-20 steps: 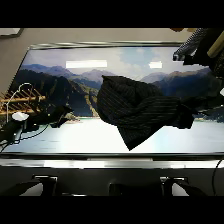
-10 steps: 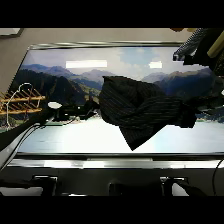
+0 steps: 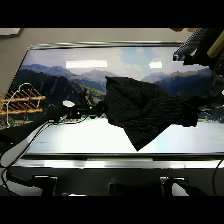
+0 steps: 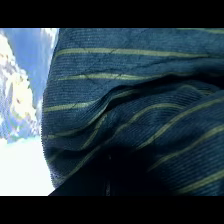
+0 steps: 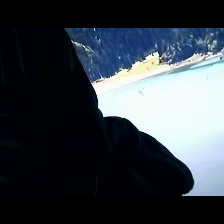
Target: Fold the clothes and pants, and hang the long-sleeved shirts on hangers.
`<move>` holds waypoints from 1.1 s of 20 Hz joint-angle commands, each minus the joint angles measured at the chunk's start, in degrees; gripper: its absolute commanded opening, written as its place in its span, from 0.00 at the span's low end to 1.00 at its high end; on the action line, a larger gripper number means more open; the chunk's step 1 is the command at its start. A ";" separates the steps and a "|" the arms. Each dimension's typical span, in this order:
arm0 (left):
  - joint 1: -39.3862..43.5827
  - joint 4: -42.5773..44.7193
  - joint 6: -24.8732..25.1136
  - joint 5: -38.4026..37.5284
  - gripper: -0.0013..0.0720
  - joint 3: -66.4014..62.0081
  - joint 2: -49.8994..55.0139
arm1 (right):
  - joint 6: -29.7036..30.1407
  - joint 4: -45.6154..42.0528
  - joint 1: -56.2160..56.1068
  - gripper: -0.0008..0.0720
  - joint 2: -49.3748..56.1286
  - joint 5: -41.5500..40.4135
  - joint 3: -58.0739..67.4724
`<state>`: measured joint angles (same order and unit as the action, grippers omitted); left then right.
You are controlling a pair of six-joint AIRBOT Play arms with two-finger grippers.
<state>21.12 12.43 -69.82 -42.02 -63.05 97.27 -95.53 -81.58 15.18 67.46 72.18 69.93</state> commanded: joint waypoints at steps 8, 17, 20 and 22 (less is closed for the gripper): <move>-16.74 10.40 -1.77 0.09 0.02 -1.79 -24.87 | 3.82 19.65 -0.15 0.03 -3.19 -4.44 8.66; -11.06 21.29 -19.15 -4.33 0.99 1.36 -33.09 | 3.63 18.71 -0.15 0.03 -3.78 3.96 17.22; -8.07 26.86 -26.82 -4.07 0.99 6.21 -29.70 | 3.63 17.77 -0.15 0.03 -3.78 4.76 17.22; -8.07 26.80 -27.63 -4.02 0.99 9.27 -28.15 | 3.63 16.31 -0.15 0.03 -3.78 5.31 17.22</move>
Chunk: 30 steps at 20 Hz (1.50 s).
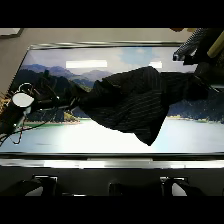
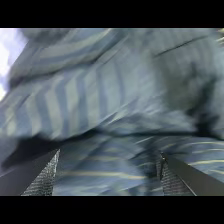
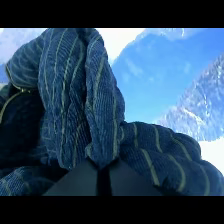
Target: Fold the clothes and pants, and hang the long-sleeved shirts on hangers.
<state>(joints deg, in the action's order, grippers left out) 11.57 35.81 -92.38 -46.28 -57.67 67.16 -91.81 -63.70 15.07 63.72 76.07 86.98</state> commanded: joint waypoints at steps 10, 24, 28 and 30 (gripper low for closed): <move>4.24 2.58 -6.14 0.26 0.99 5.44 8.68 | -0.15 -5.99 -0.04 0.03 -0.02 2.54 0.17; -11.39 18.29 -9.46 -18.01 0.99 6.32 2.78 | -0.33 -8.15 -0.04 0.03 -0.02 6.05 0.17; -9.22 14.80 -9.44 -15.96 0.99 9.99 3.17 | -0.35 -8.57 -0.04 0.03 -0.02 6.03 0.17; -6.99 11.17 -8.55 -11.63 0.99 11.43 3.43 | -0.33 -9.18 -0.04 0.03 -0.02 6.01 0.13</move>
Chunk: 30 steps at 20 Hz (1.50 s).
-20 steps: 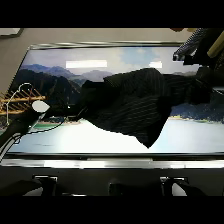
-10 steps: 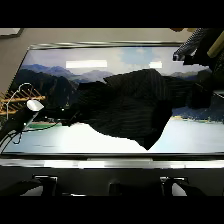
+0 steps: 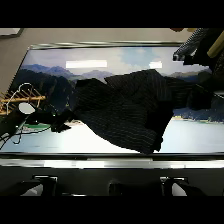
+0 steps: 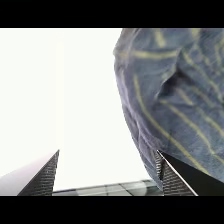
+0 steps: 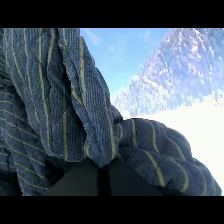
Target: Fold the clothes and pants, and hang the long-sleeved shirts on hangers.
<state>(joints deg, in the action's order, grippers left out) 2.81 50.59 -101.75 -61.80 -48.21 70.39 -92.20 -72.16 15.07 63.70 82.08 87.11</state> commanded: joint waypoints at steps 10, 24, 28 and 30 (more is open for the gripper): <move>13.05 -11.54 2.71 24.17 0.99 1.97 1.53 | -0.22 -0.72 -0.04 0.03 0.55 -0.11 -0.24; 7.10 -10.84 2.91 19.10 0.99 1.27 -1.57 | -0.11 -1.46 -0.04 0.03 1.25 -1.25 -2.91; 10.27 -21.51 9.51 21.81 0.99 0.94 5.73 | -0.15 -1.36 -0.04 0.03 1.25 -1.36 -2.91; 12.04 -23.19 10.54 24.83 0.99 -0.46 7.54 | -0.13 -1.36 -0.04 0.03 1.25 -1.29 -2.91</move>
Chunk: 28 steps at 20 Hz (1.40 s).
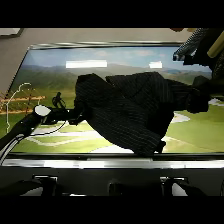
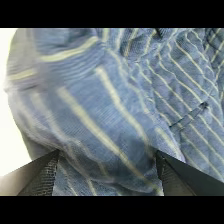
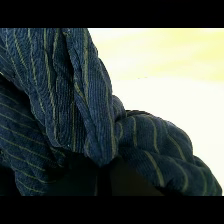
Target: Fold the clothes and pants, and hang the long-sleeved shirts on hangers.
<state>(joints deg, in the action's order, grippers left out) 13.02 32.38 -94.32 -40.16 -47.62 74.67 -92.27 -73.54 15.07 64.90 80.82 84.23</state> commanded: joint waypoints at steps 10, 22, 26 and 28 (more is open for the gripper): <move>-6.32 -4.72 10.36 -4.31 0.02 -17.03 -2.75 | -2.75 8.39 -0.04 0.03 -0.57 -12.83 3.32; -37.16 -3.85 1.92 -21.92 0.02 -49.20 -23.30 | -6.10 -17.44 -0.02 0.03 -12.87 -14.82 30.88; -43.71 -3.85 -3.82 -30.99 0.02 -49.18 -26.45 | -6.14 -19.34 -0.02 0.03 -19.74 -14.03 30.88; -43.93 -3.10 -5.40 -34.86 0.02 -49.11 -25.99 | -7.58 -19.28 -0.02 0.03 -20.68 -11.26 30.86</move>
<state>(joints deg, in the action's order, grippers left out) -28.23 28.51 -95.77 -67.90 -96.40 49.71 -98.72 -90.89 15.05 47.09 66.83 114.76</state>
